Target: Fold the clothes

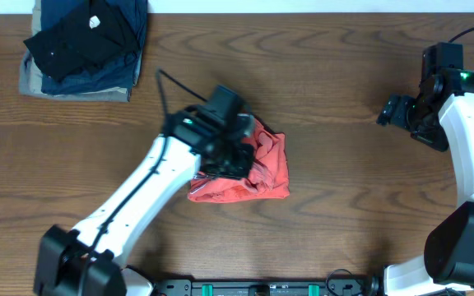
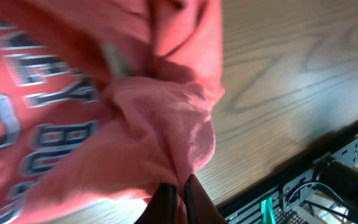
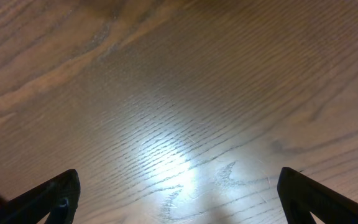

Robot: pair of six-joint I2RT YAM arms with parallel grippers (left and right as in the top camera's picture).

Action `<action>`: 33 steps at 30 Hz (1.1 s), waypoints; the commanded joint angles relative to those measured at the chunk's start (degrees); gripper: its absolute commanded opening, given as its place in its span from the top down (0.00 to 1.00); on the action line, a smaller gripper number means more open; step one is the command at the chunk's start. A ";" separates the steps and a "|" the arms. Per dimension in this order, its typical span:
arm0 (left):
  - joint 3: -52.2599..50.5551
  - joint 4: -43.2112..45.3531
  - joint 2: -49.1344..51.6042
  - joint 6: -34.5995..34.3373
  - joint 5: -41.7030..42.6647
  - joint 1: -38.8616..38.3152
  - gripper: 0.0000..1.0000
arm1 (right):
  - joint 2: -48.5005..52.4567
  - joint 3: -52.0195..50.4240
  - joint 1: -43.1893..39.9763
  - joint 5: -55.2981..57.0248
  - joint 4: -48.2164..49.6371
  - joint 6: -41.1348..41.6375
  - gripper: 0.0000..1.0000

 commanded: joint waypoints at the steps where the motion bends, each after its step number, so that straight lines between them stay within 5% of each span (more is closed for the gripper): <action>1: -0.11 1.11 3.02 -3.30 0.46 -4.24 0.89 | -0.48 0.52 -0.04 -0.09 -0.02 -0.50 0.01; 6: -0.11 1.46 7.37 -3.69 0.48 -8.74 0.83 | -0.48 0.52 -0.04 -0.09 -0.02 -0.50 0.01; 10: -0.11 1.40 8.94 -3.67 0.48 -10.51 0.59 | -0.48 0.52 -0.04 -0.07 -0.02 -0.52 0.01; 17: 2.08 0.07 6.21 -3.34 0.48 -10.36 0.51 | -0.48 0.52 -0.04 -0.07 -0.02 -0.52 0.01; 21: 4.63 -1.75 2.21 -1.66 0.11 -10.01 0.10 | -0.48 0.52 -0.04 -0.07 -0.02 -0.50 0.01; 33: 5.51 -2.86 -2.82 -3.21 -7.32 5.11 0.06 | -0.48 0.52 -0.04 -0.07 -0.02 -0.52 0.01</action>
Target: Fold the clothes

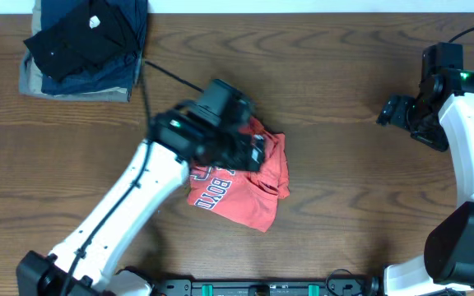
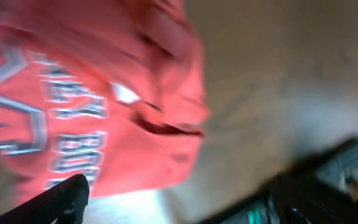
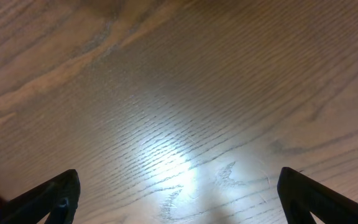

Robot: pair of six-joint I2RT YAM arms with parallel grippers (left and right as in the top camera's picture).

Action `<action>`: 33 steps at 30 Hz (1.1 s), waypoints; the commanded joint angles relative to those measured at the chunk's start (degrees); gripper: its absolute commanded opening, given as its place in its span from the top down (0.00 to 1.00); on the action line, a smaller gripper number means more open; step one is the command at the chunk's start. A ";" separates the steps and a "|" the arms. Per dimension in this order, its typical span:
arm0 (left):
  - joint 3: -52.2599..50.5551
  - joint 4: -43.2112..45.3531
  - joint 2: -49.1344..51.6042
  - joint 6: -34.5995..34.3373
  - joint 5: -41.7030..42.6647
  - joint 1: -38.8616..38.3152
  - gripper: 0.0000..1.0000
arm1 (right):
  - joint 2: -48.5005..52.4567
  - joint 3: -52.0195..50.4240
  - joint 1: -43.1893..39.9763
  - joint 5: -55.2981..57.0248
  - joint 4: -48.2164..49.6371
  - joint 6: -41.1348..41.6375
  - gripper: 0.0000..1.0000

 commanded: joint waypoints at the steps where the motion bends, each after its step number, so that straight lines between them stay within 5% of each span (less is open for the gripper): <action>1: 0.28 -0.24 2.29 -0.28 -2.64 4.37 0.06 | -0.48 0.52 -0.04 -0.04 0.00 -0.52 0.01; 20: 0.15 8.96 22.77 -4.83 1.73 6.21 0.08 | -0.48 0.52 -0.04 -0.04 0.00 -0.50 0.01; 27: 0.15 12.31 22.86 -4.83 3.98 6.12 0.32 | -0.48 0.52 -0.04 -0.04 0.00 -0.52 0.01; 33: 0.13 14.82 23.10 -4.81 5.16 5.49 0.41 | -0.48 0.52 -0.04 -0.04 0.00 -0.50 0.01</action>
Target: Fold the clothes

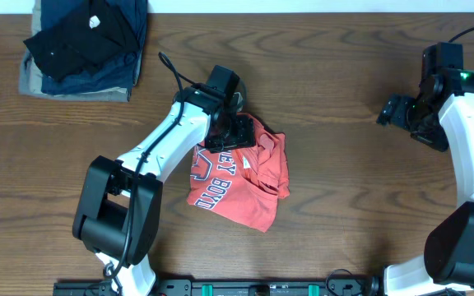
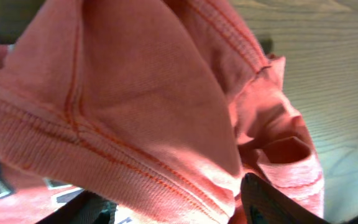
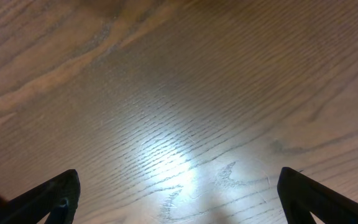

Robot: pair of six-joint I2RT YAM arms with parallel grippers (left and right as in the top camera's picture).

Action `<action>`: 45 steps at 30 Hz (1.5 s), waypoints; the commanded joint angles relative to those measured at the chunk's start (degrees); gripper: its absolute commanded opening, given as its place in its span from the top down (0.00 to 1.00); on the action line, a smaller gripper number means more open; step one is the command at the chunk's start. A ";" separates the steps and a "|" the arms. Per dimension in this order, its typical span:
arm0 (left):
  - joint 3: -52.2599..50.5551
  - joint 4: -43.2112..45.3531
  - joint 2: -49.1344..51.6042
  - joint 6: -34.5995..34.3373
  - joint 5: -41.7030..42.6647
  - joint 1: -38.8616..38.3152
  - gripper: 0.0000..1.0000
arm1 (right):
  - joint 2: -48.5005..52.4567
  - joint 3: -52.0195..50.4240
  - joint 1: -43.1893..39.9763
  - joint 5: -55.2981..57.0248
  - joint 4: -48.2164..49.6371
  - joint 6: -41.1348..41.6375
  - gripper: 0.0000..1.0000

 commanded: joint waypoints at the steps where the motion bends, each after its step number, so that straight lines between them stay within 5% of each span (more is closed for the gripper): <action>1: 0.13 0.28 0.90 -0.02 1.31 -0.37 0.41 | -0.48 0.52 -0.04 -0.04 -0.02 -0.50 0.01; 4: 0.13 0.59 2.25 -0.02 1.33 -0.37 0.44 | -0.48 0.52 -0.04 -0.04 -0.02 -0.52 0.01; 11: 0.15 4.11 3.52 -1.49 3.58 -0.98 0.75 | -0.48 0.52 -0.07 -0.04 -0.02 -0.52 0.01; 15: 0.74 5.64 3.50 -1.49 6.58 -1.70 0.81 | -0.48 0.52 -0.04 -0.04 -0.02 -0.52 0.01; 36: 4.15 6.88 -0.04 -1.27 6.62 -3.87 0.83 | -0.48 0.52 -0.04 -0.04 -0.02 -0.50 0.01; 45: 3.89 7.67 1.36 -3.67 1.68 -11.28 0.83 | -0.48 0.52 -0.07 -0.04 -0.02 -0.52 0.01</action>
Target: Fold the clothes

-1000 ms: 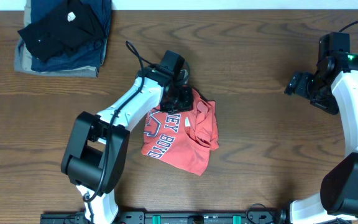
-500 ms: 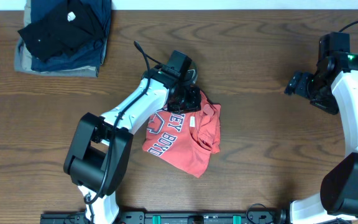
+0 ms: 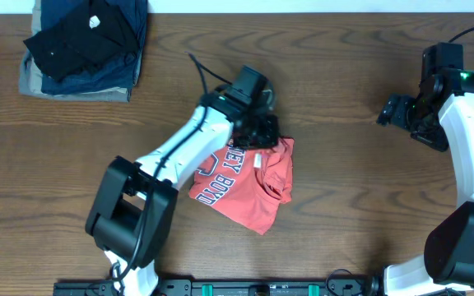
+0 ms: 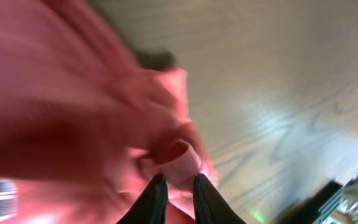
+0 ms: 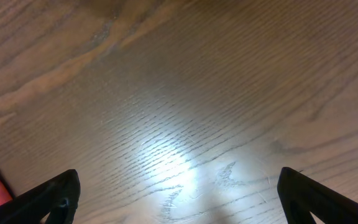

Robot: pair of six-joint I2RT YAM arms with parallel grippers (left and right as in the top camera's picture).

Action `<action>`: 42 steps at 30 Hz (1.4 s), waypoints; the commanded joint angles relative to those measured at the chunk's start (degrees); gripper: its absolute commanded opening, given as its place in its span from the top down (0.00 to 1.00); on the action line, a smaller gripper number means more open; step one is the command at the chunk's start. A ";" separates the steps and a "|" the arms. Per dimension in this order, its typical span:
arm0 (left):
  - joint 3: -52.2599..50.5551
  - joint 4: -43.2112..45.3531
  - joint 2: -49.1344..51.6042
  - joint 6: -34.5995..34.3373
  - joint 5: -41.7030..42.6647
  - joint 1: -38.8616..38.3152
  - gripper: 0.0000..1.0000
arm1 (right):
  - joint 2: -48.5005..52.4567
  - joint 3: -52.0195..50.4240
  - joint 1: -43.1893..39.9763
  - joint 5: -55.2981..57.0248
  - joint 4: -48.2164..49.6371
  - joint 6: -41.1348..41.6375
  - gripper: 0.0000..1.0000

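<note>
A red T-shirt (image 3: pixel 249 185) with grey lettering lies crumpled near the table's middle, its upper right edge lifted. My left gripper (image 3: pixel 263 131) sits at that edge; in the left wrist view it (image 4: pixel 178 186) is shut on a fold of the red cloth (image 4: pixel 73 118), blurred by motion. Far to the right, my right gripper (image 3: pixel 391 111) hovers above bare wood, open, its fingertips (image 5: pixel 61 186) wide apart with nothing between them. A sliver of red shirt shows at the left edge of the right wrist view.
A stack of folded dark clothes (image 3: pixel 85 45) sits at the table's back left corner. The table's front edge carries a black rail (image 3: pixel 262 288). Wood table (image 3: pixel 360 205) lies bare between shirt and right arm.
My left gripper, open over the shirt's upper part 1.5 s ago, is now shut on a fold and stands further right. The shirt's upper right edge has shifted right. The right arm is unchanged.
At first my left gripper was shut on the bunched shirt. Then it was open and the shirt lay spread lower, lettering showing. Then it hung open over the collar area. Now it is shut on the upper right edge, further right.
</note>
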 commanded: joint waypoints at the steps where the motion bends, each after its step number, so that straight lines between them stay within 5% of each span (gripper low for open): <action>1: 1.14 0.48 0.13 -2.58 -5.25 -3.98 0.83 | -0.48 0.52 -0.07 -0.04 -0.02 -0.50 0.01; 14: 1.11 3.02 5.92 -2.73 -9.09 -11.23 0.83 | -0.48 0.52 -0.04 -0.04 -0.02 -0.52 0.01; 22: 4.04 -3.52 -4.33 0.11 -8.31 -11.21 0.83 | -0.48 0.52 -0.04 -0.04 -0.02 -0.52 0.01; 31: 3.87 -10.69 -12.50 0.33 -19.58 -5.86 0.39 | -0.48 0.52 -0.04 -0.04 -0.02 -0.52 0.01; 37: 2.73 -12.11 -6.47 -3.67 -18.91 1.05 0.36 | -0.48 0.52 -0.04 -0.04 -0.02 -0.52 0.01; 42: 2.73 -8.13 0.96 -3.82 -10.03 3.76 0.36 | -0.48 0.52 -0.04 -0.04 -0.02 -0.50 0.01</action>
